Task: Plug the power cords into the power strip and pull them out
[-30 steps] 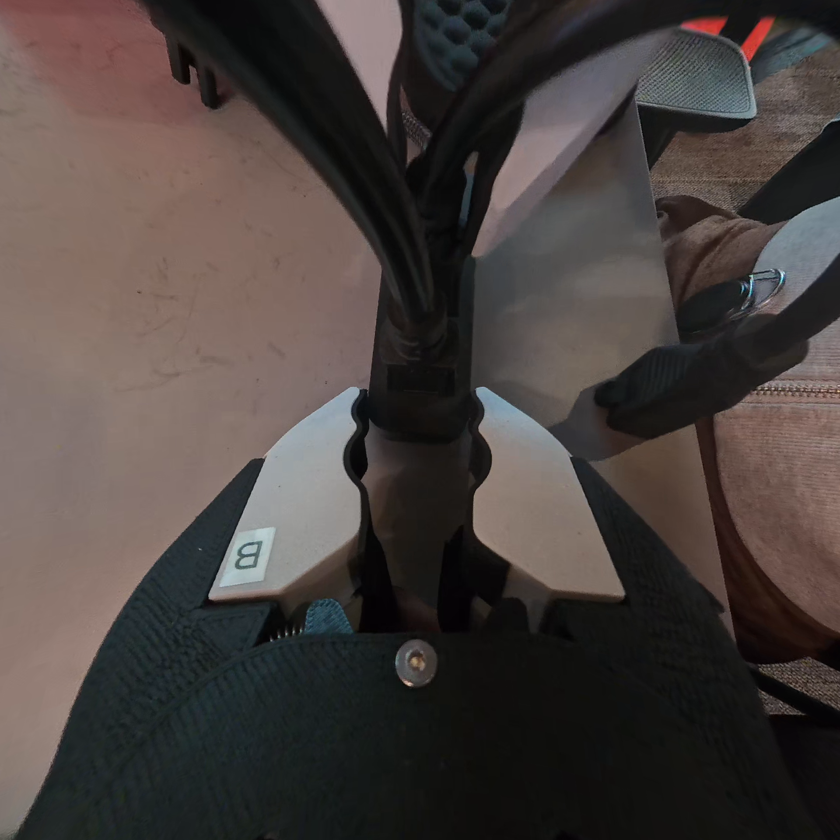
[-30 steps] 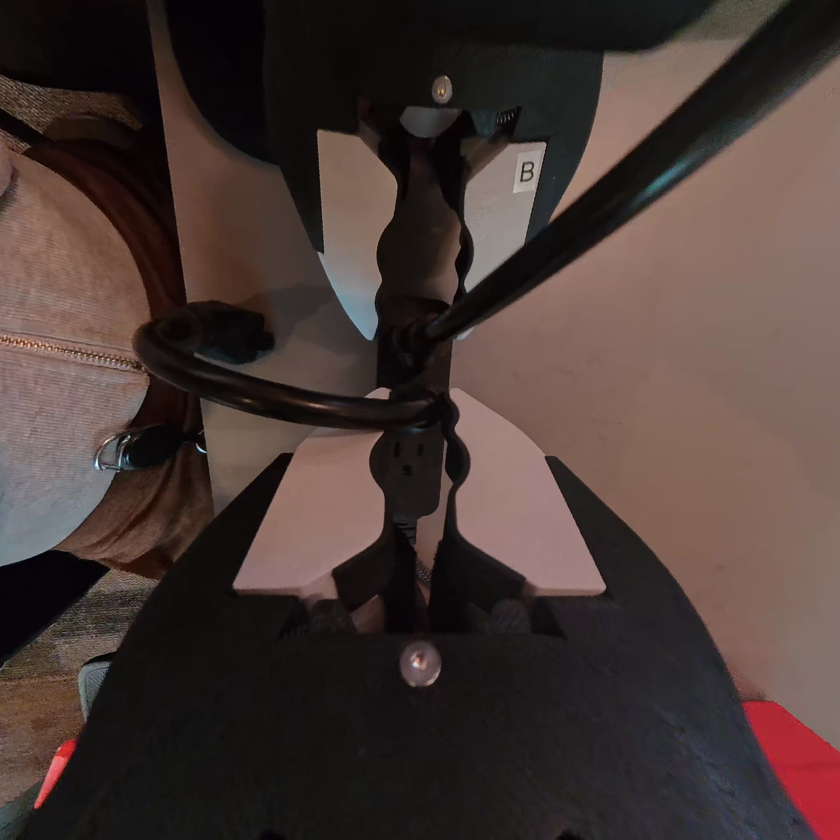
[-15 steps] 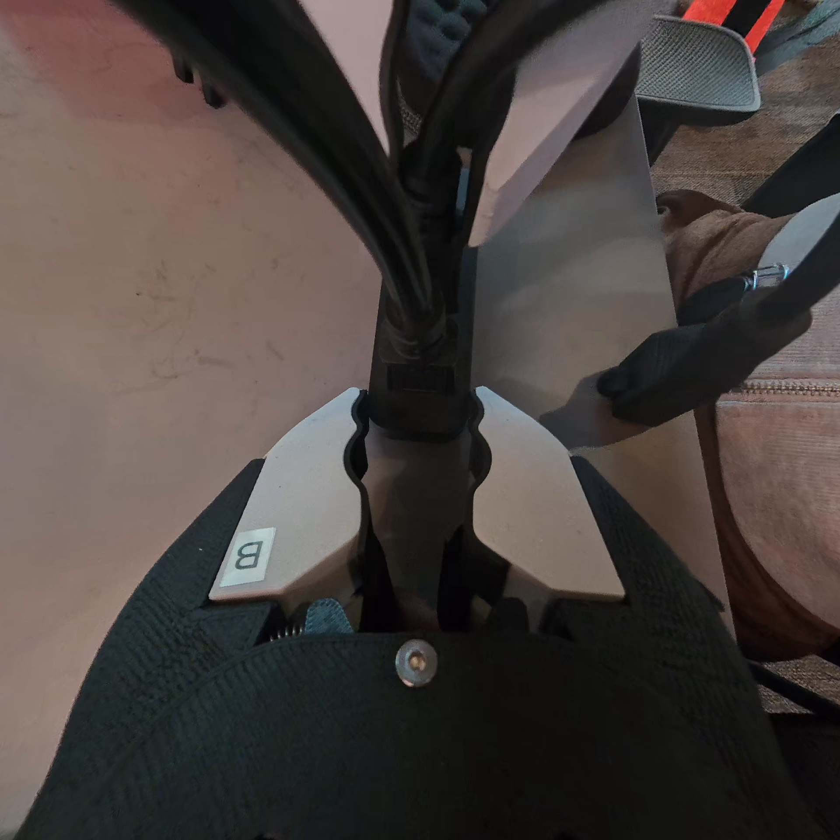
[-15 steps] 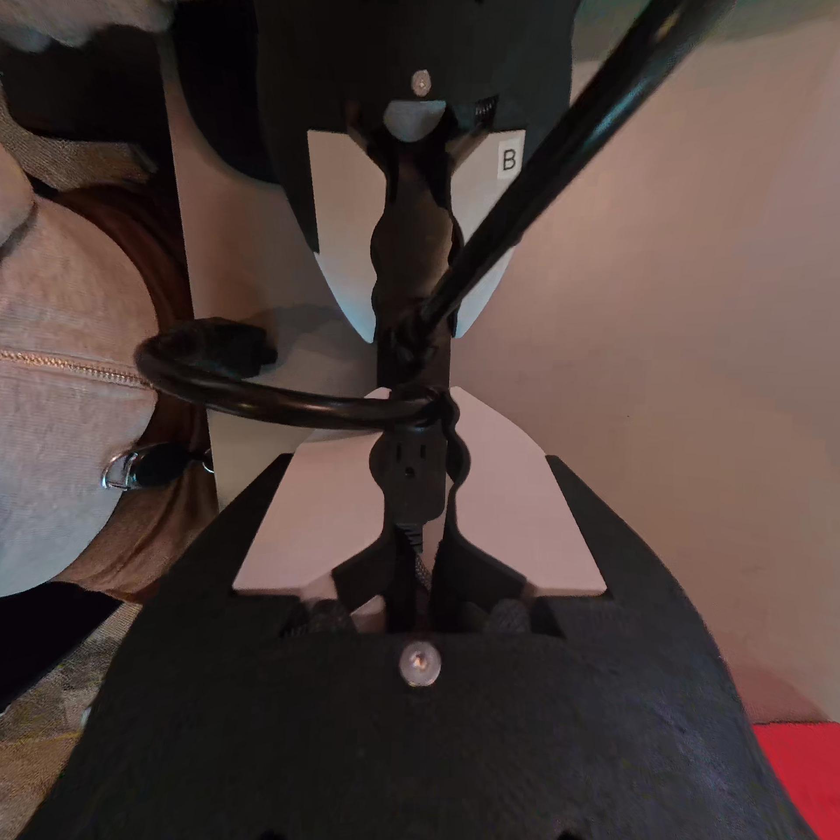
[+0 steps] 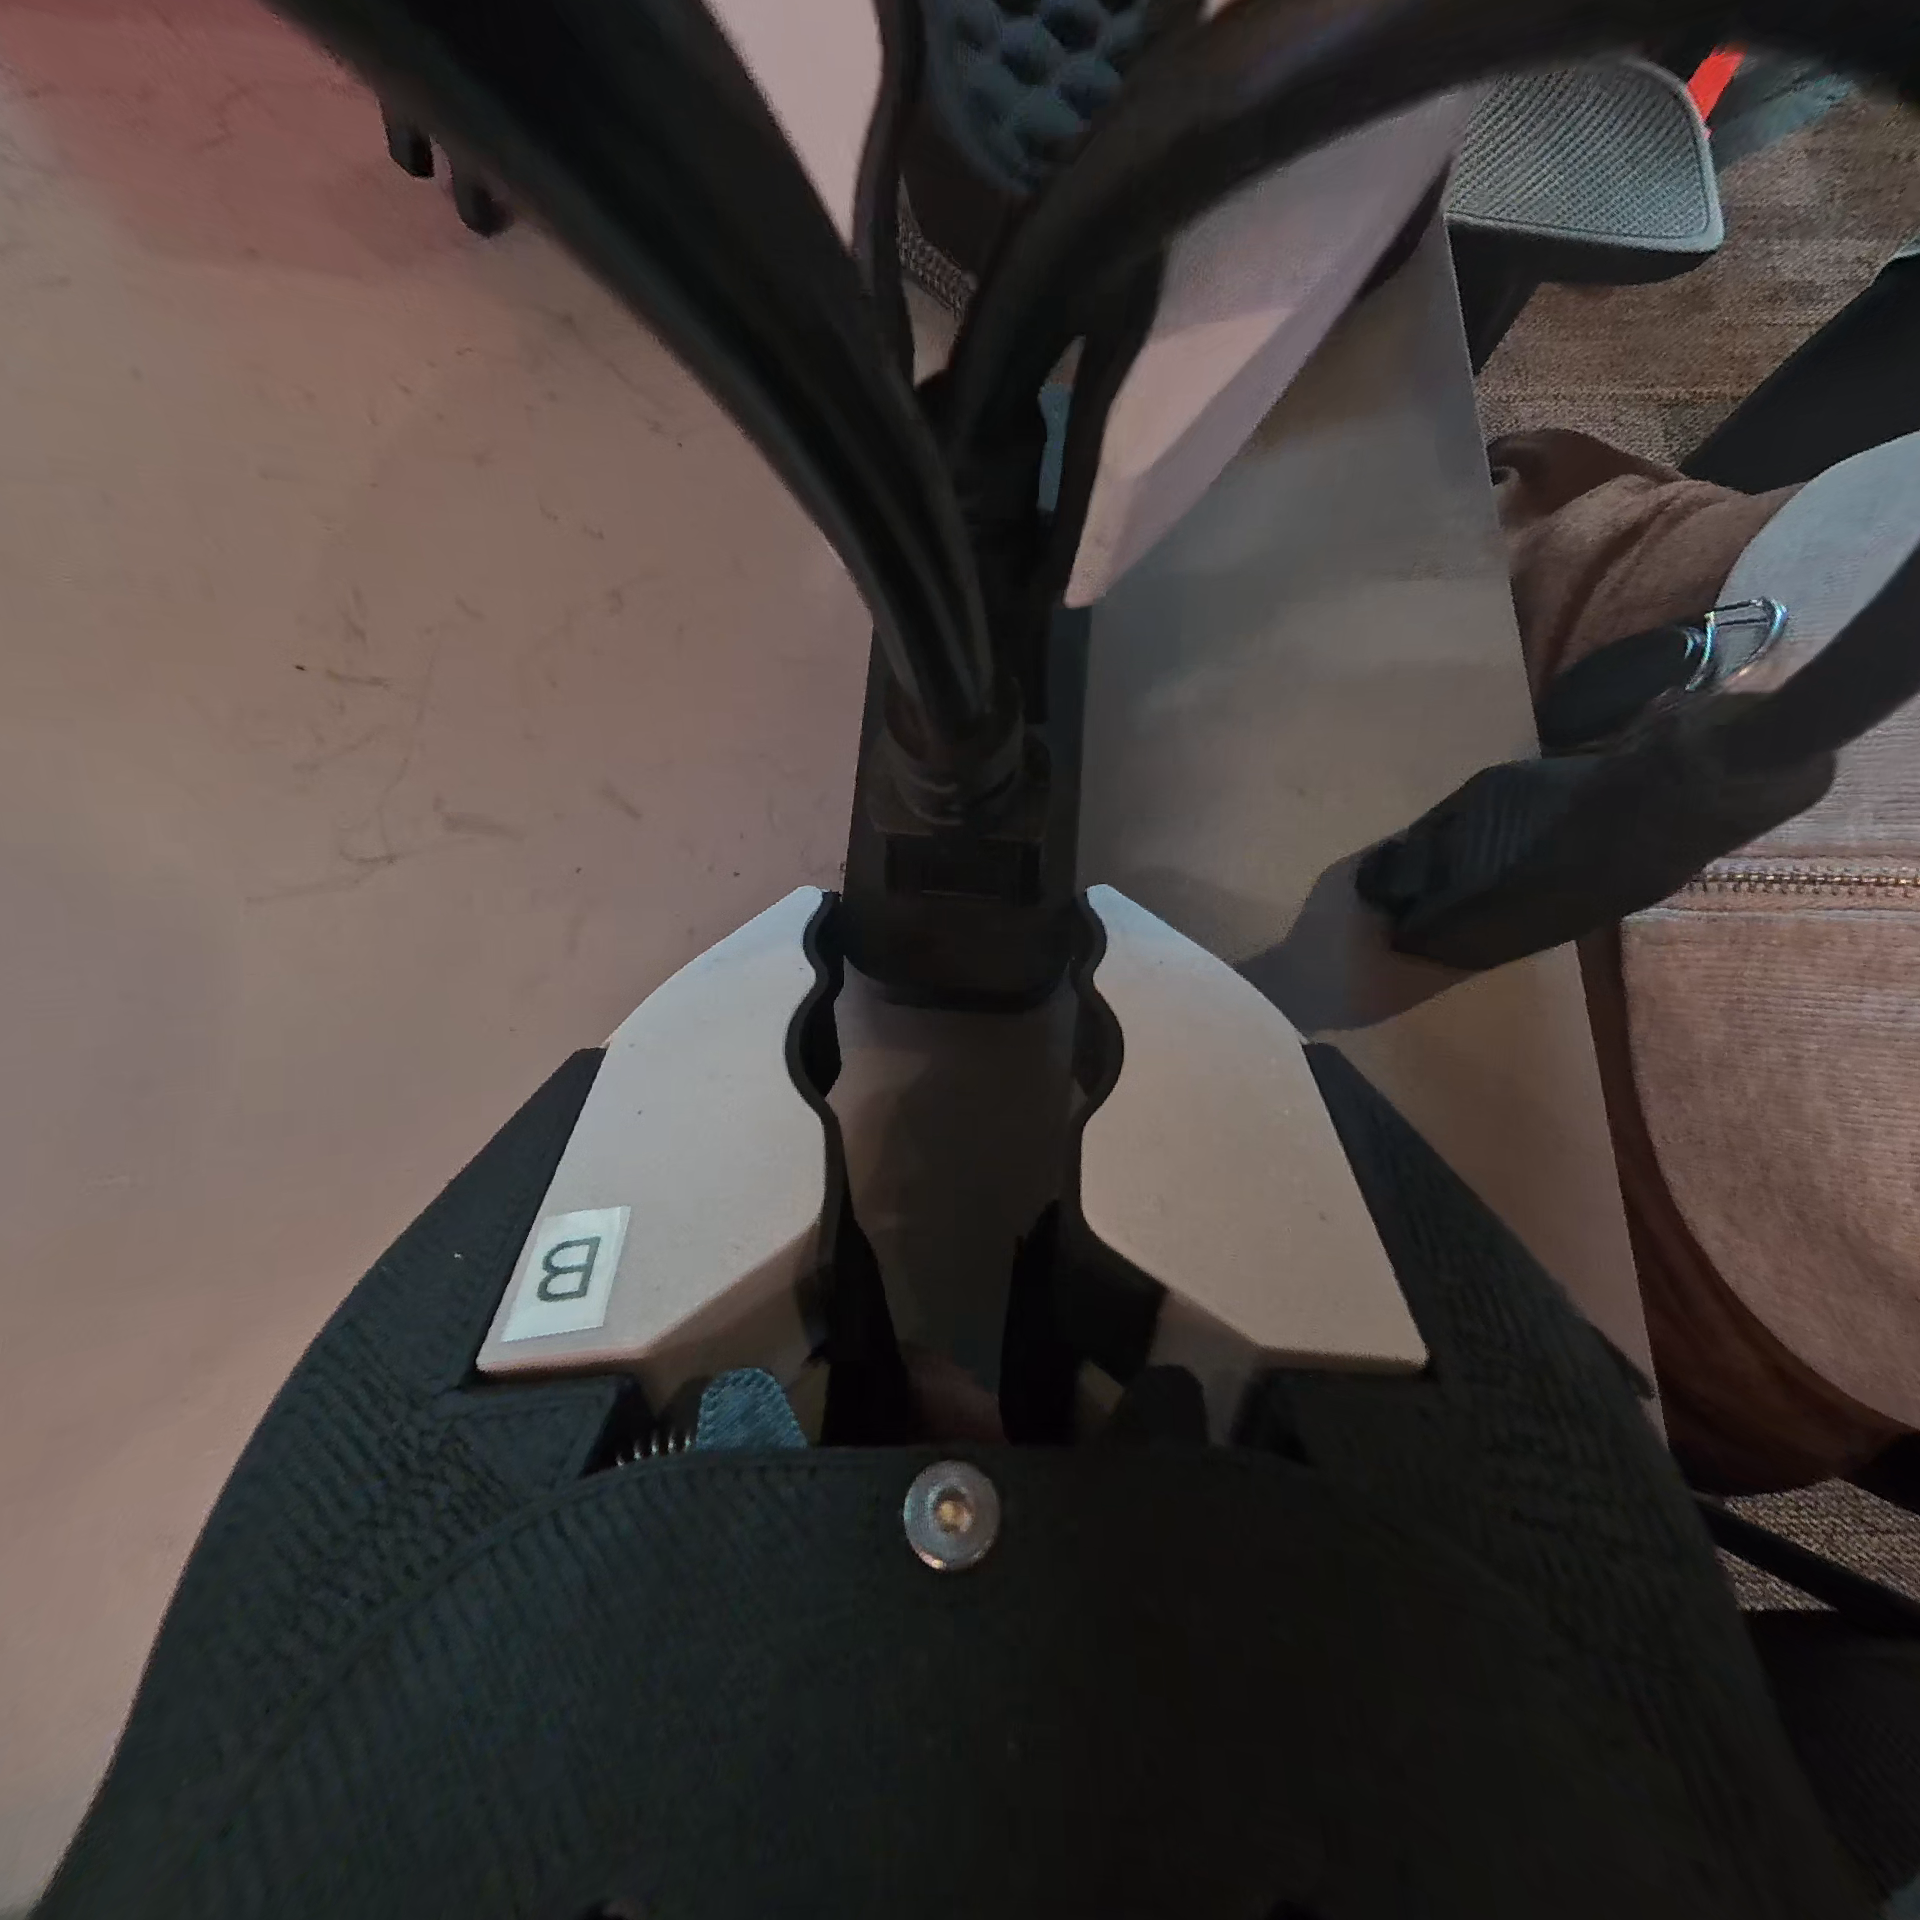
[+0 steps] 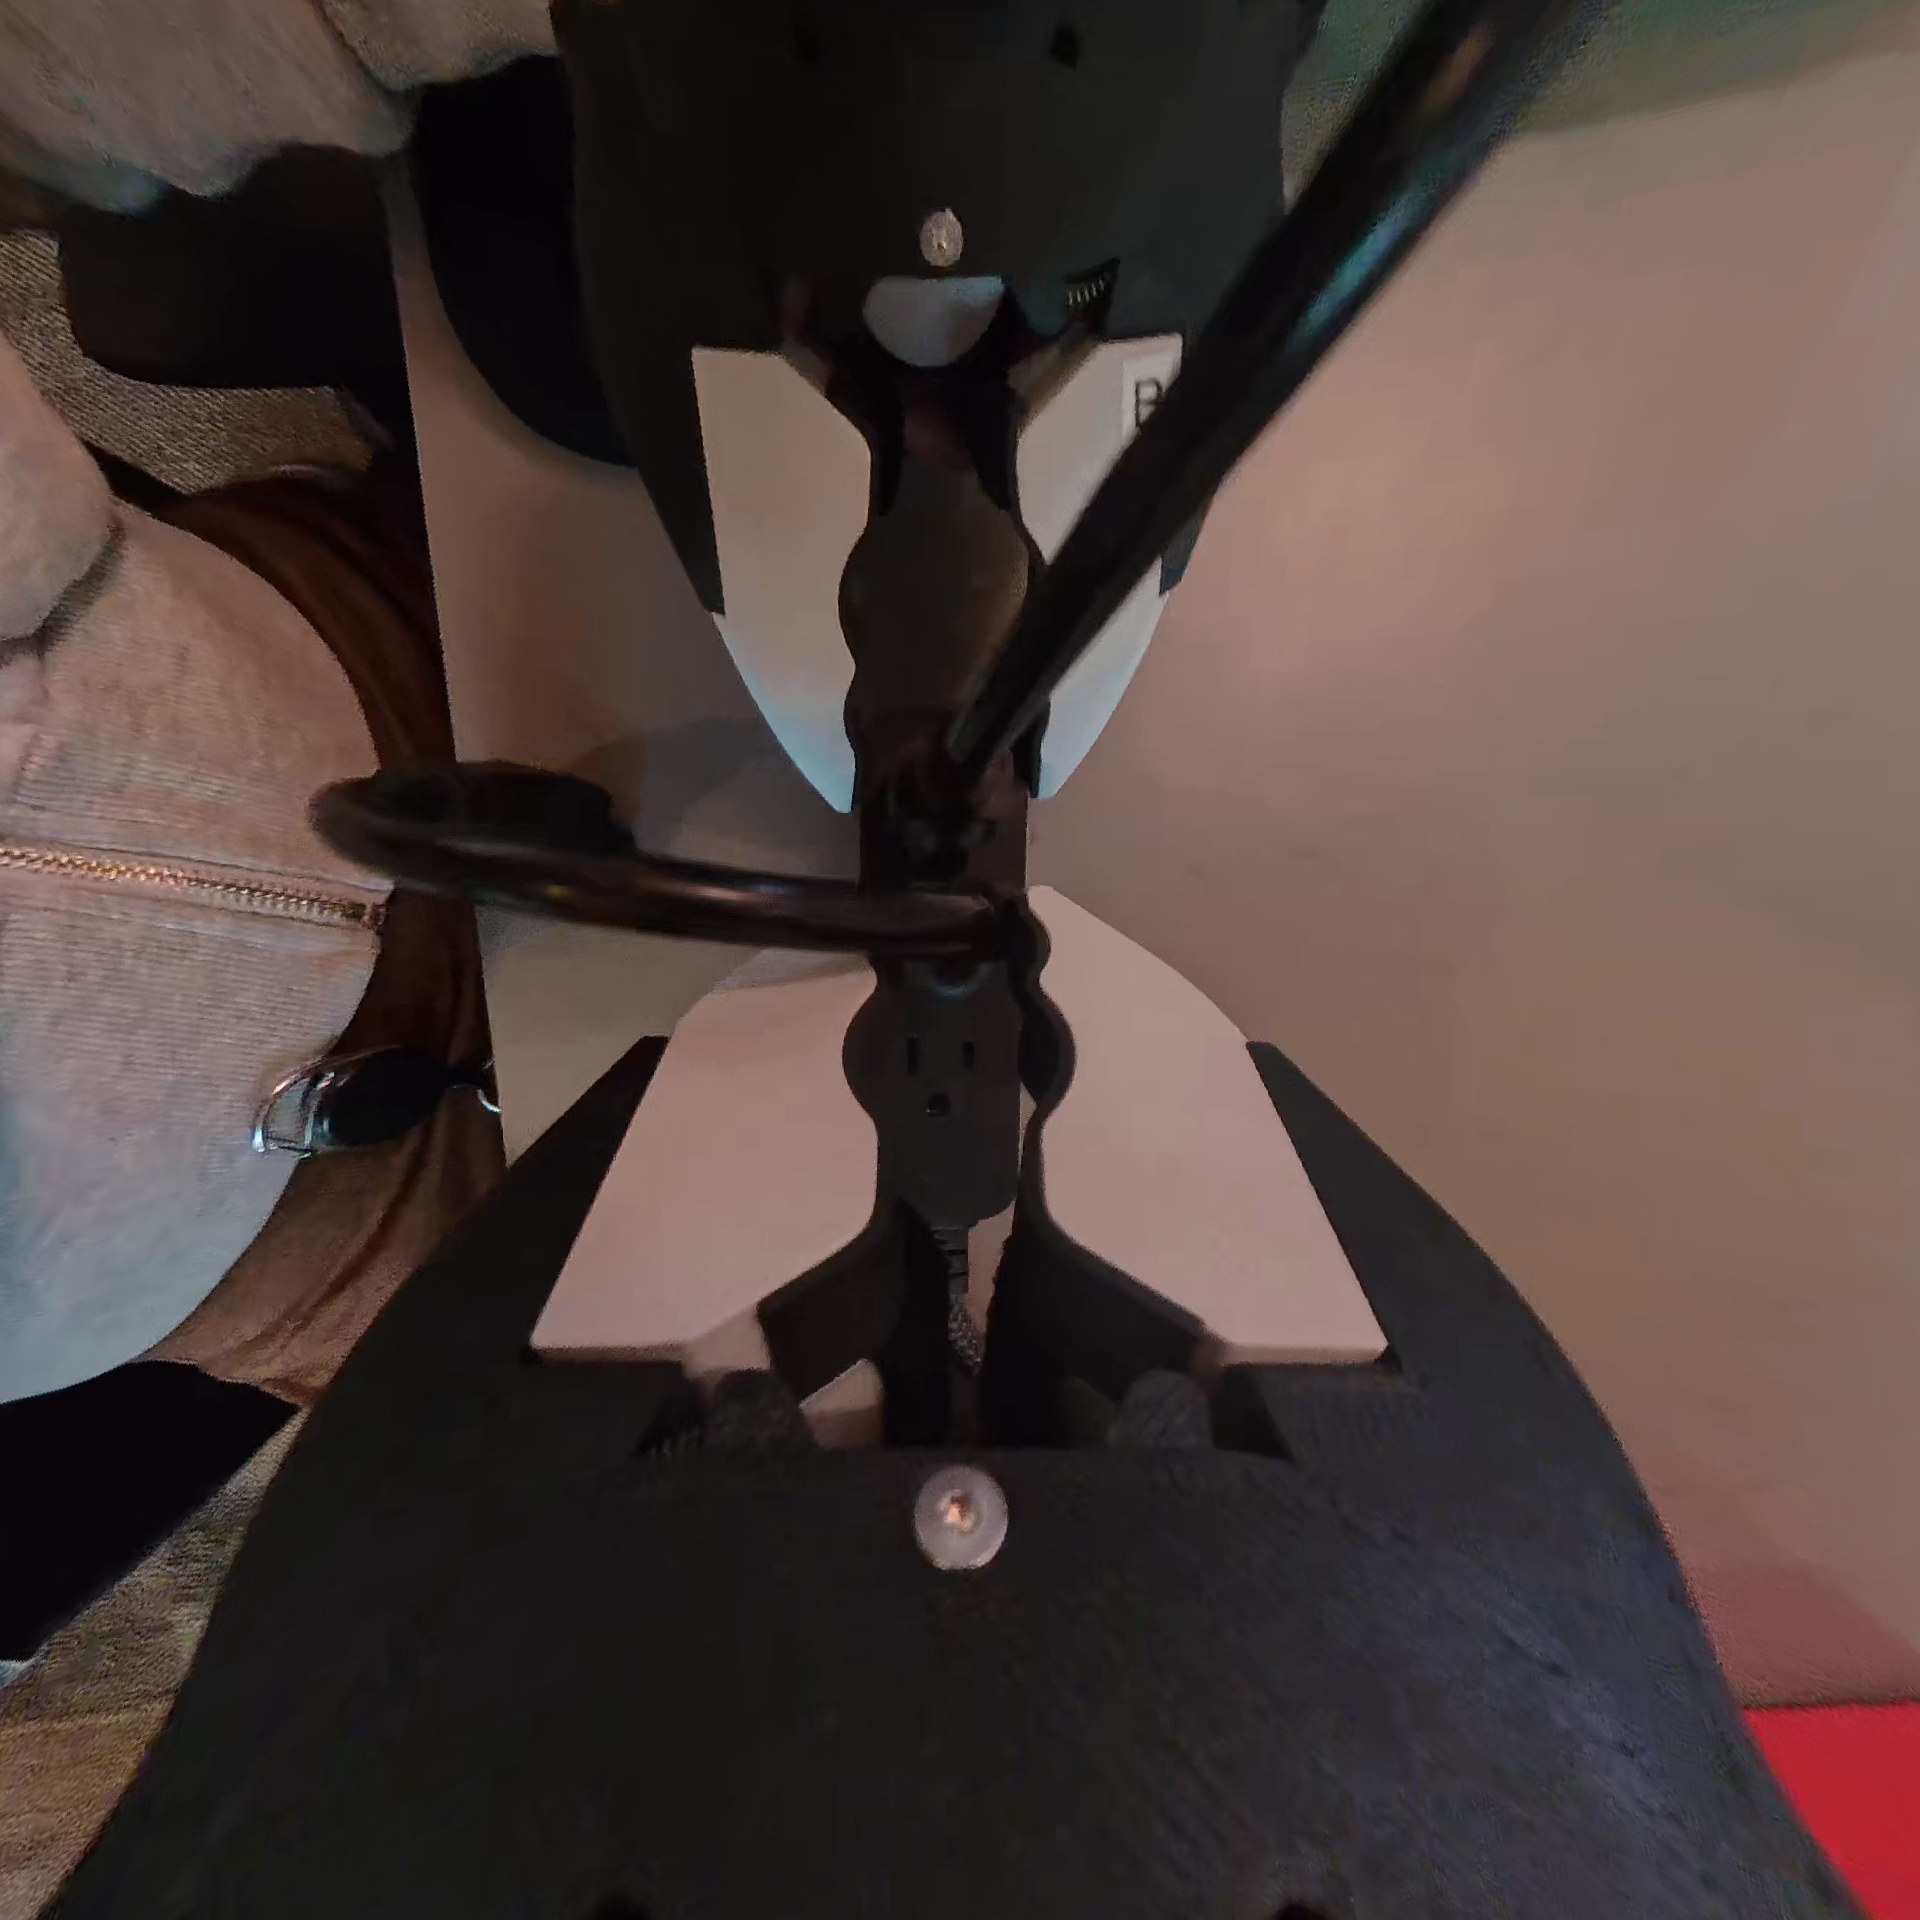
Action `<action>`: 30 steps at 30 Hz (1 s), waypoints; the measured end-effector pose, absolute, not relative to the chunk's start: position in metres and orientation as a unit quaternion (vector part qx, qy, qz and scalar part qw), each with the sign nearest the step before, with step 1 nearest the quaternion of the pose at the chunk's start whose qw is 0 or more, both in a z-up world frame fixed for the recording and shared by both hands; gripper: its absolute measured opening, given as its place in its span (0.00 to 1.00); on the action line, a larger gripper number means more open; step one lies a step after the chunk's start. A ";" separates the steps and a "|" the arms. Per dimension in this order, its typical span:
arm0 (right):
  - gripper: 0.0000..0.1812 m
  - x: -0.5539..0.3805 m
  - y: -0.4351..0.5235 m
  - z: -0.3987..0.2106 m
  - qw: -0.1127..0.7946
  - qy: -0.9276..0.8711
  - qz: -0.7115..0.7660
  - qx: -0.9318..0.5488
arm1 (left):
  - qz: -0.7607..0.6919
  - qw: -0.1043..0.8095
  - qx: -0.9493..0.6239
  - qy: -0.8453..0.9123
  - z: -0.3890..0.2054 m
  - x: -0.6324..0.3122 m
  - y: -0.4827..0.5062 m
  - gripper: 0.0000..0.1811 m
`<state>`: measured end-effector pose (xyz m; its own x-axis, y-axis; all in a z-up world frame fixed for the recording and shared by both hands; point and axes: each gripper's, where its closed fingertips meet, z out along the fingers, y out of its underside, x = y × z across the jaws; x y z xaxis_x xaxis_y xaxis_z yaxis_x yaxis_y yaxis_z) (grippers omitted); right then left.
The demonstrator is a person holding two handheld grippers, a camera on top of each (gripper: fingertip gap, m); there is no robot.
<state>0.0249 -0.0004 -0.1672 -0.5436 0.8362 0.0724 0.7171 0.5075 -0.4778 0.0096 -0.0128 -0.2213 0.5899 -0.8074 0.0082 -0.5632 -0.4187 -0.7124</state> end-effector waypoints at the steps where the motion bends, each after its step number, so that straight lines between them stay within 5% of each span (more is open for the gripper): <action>1: 0.12 0.025 -0.001 -0.167 0.155 -0.860 0.189 -0.449 | -0.179 0.343 -0.823 0.416 -0.221 0.010 -0.013 0.23; 30: 0.12 0.030 0.002 -0.168 0.147 -0.845 0.215 -0.467 | -0.180 0.340 -0.821 0.421 -0.220 0.012 -0.014 0.23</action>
<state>0.0300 0.0017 -0.1682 -0.5210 0.8522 0.0472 0.7260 0.4716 -0.5005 0.0119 -0.0138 -0.2205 0.5810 -0.8139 0.0090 -0.5689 -0.4139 -0.7107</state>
